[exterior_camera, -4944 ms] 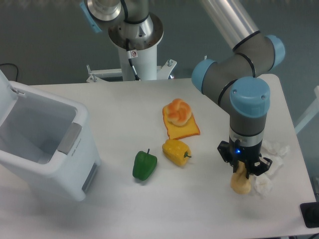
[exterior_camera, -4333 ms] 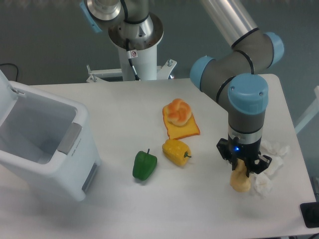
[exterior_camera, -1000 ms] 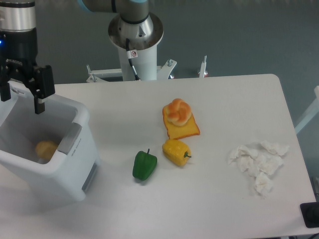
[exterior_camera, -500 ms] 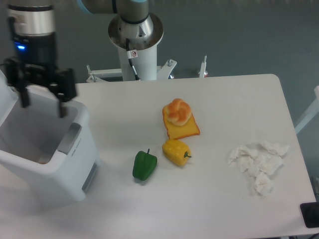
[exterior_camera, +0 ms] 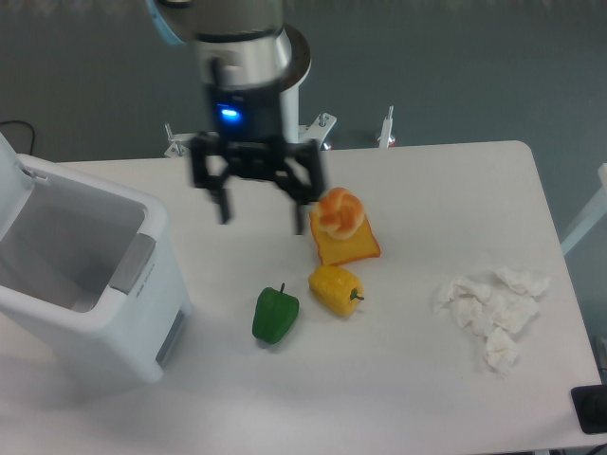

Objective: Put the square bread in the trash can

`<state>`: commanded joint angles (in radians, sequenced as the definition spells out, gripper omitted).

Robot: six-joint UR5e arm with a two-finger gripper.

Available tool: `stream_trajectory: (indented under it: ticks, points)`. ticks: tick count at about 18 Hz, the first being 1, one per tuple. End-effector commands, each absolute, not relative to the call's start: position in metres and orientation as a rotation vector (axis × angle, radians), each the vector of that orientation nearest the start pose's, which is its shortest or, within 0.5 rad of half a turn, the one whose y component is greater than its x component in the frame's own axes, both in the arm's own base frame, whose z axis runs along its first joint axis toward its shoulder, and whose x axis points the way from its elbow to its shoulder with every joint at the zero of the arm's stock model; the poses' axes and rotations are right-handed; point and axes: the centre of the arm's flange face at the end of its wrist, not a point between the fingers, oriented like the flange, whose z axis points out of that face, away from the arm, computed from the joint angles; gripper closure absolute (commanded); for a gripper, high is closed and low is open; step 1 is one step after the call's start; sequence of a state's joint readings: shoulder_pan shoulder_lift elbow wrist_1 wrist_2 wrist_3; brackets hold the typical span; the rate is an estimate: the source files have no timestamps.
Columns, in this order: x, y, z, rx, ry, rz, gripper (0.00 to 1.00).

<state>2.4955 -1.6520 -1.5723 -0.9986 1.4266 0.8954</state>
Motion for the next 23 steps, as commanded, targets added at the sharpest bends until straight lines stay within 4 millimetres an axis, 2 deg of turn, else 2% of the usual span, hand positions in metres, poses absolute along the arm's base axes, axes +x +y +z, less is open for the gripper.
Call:
stream_trajectory:
  ticks: [2, 5, 8, 12, 14, 16, 19, 23]
  points:
    - [-0.385, 0.443, 0.49, -2.751, 0.033, 0.388, 0.0]
    - [-0.409, 0.423, 0.474, -2.822, 0.161, 0.349, 0.0]
    - [-0.435, 0.412, 0.439, -2.916, 0.244, 0.243, 0.0]
    - [-0.458, 0.408, 0.402, -3.037, 0.398, 0.202, 0.0]
    - [-0.482, 0.397, 0.382, -3.055, 0.39, 0.162, 0.0]
    - [-0.503, 0.4, 0.363, -3.073, 0.437, 0.128, 0.0]
    - [-0.518, 0.398, 0.356, -3.098, 0.431, 0.051, 0.0]
    - [-0.515, 0.402, 0.354, -3.099, 0.44, 0.037, 0.0]
